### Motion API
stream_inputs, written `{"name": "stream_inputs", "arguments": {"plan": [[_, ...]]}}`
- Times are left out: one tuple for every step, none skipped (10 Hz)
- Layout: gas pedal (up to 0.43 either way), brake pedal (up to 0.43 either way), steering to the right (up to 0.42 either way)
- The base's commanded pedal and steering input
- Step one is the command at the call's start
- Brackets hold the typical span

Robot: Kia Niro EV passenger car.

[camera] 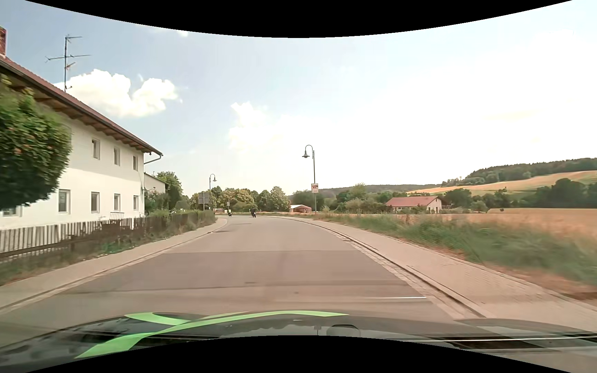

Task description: Follow the waypoints while adhering to traffic rules and regulations

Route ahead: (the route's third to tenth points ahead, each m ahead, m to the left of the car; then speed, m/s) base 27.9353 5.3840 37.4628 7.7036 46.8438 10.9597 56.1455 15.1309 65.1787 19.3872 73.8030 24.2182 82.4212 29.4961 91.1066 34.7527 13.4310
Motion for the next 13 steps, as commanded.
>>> {"name": "stream_inputs", "arguments": {"plan": [[0.169, 0.000, -0.048], [0.157, 0.000, -0.048], [0.157, 0.000, -0.048], [0.157, 0.000, -0.048], [0.150, 0.000, -0.048], [0.150, 0.000, -0.046], [0.150, 0.000, -0.046], [0.150, 0.000, -0.046], [0.150, 0.000, -0.046], [0.150, 0.000, -0.045], [0.150, 0.000, -0.045], [0.150, 0.000, -0.044], [0.150, 0.000, -0.043]]}}
